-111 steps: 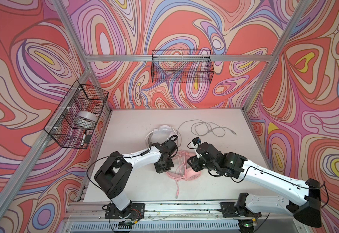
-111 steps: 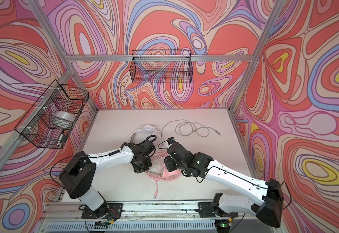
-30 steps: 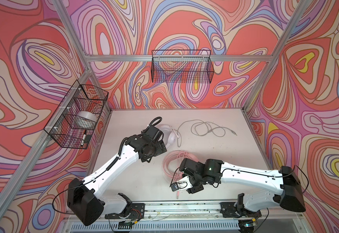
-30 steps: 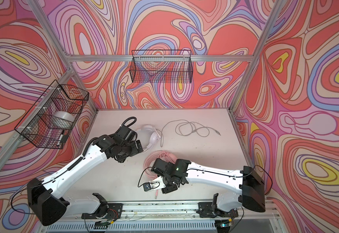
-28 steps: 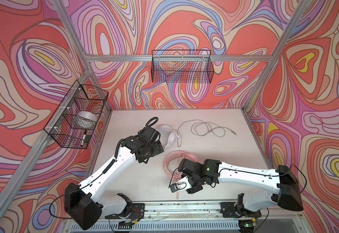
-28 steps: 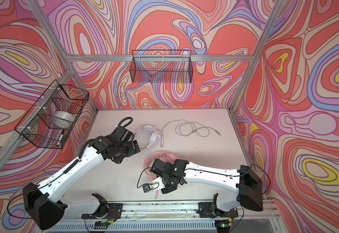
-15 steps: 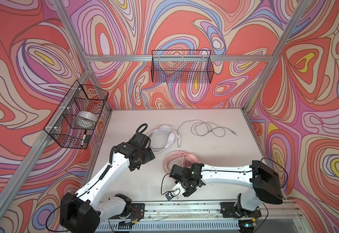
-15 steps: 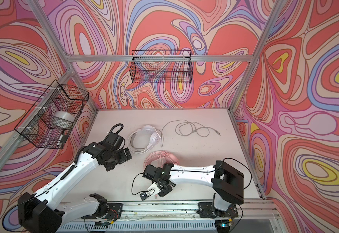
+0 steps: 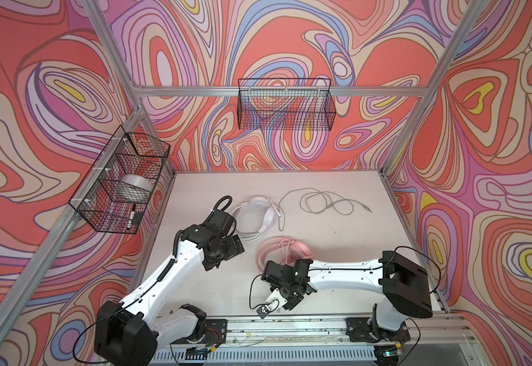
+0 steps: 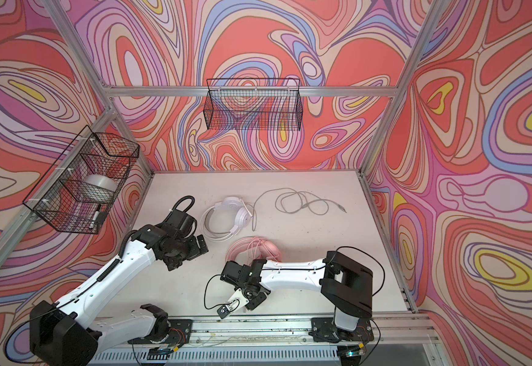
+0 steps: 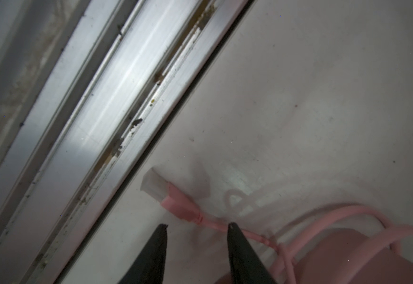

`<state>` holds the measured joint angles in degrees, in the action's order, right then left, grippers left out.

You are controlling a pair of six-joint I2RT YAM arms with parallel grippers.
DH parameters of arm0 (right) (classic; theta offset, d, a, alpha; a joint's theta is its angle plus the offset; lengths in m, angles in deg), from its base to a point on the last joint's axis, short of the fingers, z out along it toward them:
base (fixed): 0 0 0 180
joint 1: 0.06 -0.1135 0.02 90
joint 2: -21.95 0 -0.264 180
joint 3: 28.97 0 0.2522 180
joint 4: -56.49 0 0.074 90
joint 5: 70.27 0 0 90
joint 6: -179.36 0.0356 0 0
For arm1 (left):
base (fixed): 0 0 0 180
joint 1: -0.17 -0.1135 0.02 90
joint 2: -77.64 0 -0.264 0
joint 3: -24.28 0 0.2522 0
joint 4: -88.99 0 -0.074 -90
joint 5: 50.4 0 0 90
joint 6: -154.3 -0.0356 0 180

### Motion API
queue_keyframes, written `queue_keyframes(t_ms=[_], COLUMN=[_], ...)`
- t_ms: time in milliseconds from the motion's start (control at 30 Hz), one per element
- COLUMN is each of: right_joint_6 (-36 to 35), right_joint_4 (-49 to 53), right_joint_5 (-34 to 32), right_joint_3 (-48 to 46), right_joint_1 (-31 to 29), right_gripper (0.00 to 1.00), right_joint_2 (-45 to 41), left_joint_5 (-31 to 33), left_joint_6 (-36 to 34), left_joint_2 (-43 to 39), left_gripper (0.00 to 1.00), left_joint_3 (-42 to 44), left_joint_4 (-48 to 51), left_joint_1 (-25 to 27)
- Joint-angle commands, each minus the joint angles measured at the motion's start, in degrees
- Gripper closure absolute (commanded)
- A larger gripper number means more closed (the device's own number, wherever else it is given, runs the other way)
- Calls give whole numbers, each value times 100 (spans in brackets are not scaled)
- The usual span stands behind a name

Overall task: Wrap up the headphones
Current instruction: 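Grasp the pink cable plug near the table edge with the right gripper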

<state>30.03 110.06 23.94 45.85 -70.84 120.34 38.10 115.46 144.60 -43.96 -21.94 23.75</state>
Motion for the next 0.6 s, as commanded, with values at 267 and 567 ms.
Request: queue_keyframes(t_ms=[267, 567], right_joint_6=[-102, 197], right_joint_4=[61, -229], right_joint_5=[231, 331], right_joint_3=[-32, -163], right_joint_1=[-128, -123], right_gripper=[63, 75], right_joint_2=[277, 508], left_joint_5=[-114, -325], left_joint_6=[-35, -114], left_joint_2=[54, 212], left_gripper=[0, 0], left_joint_3=[145, 187], left_joint_4=[-68, -241], left_joint_1=[-28, -31])
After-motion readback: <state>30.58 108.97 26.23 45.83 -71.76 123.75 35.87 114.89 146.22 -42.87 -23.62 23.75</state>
